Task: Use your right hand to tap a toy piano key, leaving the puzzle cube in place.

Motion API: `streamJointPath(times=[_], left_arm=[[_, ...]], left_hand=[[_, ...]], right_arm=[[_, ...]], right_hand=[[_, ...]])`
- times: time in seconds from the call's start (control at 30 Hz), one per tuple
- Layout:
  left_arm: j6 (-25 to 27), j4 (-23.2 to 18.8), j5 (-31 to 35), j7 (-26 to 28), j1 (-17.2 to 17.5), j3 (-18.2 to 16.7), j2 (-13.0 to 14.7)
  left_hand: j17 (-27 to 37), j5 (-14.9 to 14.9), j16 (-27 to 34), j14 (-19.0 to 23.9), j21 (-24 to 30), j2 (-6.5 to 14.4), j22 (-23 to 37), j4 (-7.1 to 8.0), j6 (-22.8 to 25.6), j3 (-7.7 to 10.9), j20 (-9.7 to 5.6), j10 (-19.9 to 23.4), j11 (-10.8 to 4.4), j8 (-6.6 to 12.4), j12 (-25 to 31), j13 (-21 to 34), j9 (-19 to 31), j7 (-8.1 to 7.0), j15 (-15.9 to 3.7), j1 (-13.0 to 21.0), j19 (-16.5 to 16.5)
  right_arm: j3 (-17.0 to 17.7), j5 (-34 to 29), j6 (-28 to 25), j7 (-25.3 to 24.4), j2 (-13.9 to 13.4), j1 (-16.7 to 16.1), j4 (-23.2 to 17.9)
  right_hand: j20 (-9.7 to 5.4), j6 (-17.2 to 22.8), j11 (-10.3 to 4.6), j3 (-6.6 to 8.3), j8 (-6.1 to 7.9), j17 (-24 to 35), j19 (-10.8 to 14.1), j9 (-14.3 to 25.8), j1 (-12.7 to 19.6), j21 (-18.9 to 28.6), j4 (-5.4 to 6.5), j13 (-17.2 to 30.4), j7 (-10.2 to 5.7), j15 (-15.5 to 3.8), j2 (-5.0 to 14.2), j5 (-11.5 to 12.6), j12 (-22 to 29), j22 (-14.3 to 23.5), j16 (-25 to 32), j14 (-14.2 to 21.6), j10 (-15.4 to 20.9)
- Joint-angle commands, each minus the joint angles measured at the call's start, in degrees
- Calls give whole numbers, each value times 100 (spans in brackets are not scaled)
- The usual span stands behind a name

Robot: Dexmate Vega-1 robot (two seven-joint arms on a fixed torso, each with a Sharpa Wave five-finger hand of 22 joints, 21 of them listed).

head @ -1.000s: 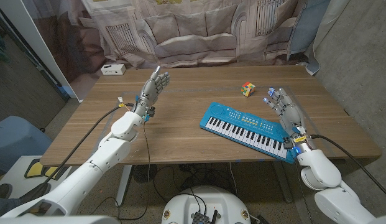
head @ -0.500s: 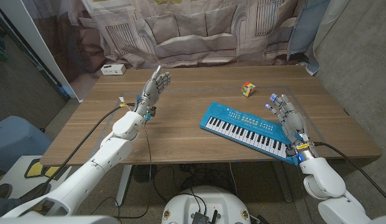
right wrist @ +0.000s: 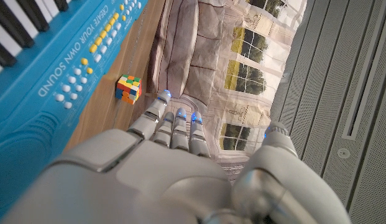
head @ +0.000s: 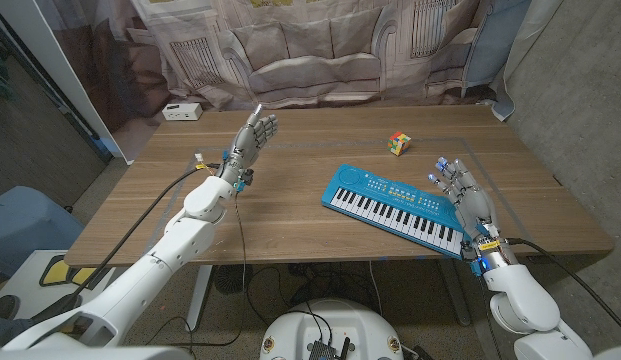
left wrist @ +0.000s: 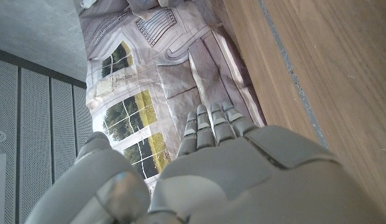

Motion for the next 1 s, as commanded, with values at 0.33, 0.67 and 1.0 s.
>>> streamJointPath(times=[0.33, 0.67, 1.0], left_arm=[[153, -67, 25, -83, -2, 82, 82], [178, -95, 23, -135, -12, 87, 126], [170, 18, 30, -292, -123, 181, 78]], left_hand=[[25, -10, -11, 27, -16, 21, 11, -49, 77, 20, 23, 37, 5, -16, -29, 6, 33, 4, 2, 40, 31], [25, -13, -11, 37, -22, 32, 12, -55, 80, 20, 33, 39, -1, -20, -34, 7, 33, -8, 7, 45, 23], [26, -15, -15, 33, -29, 48, 13, -61, 88, 23, 53, 45, 0, -22, -38, 7, 34, -6, 3, 51, 11]], right_arm=[[83, -374, 201, -122, 224, -522, -253], [53, -507, 195, -134, 292, -692, -337], [25, -742, 359, -262, 491, -874, -354]], right_hand=[[29, 84, -25, 4, 4, -5, 65, 34, 2, -20, -32, 8, -5, -10, 53, 23, 6, 11, 22, 74, 64], [34, 94, -23, -1, 3, -7, 85, 35, -1, -20, -33, 9, -3, -6, 53, 23, 10, 11, 24, 90, 88], [43, 113, -26, -6, 6, -10, 105, 35, 0, -20, -36, 10, -9, -9, 52, 22, 9, 11, 25, 101, 98]])
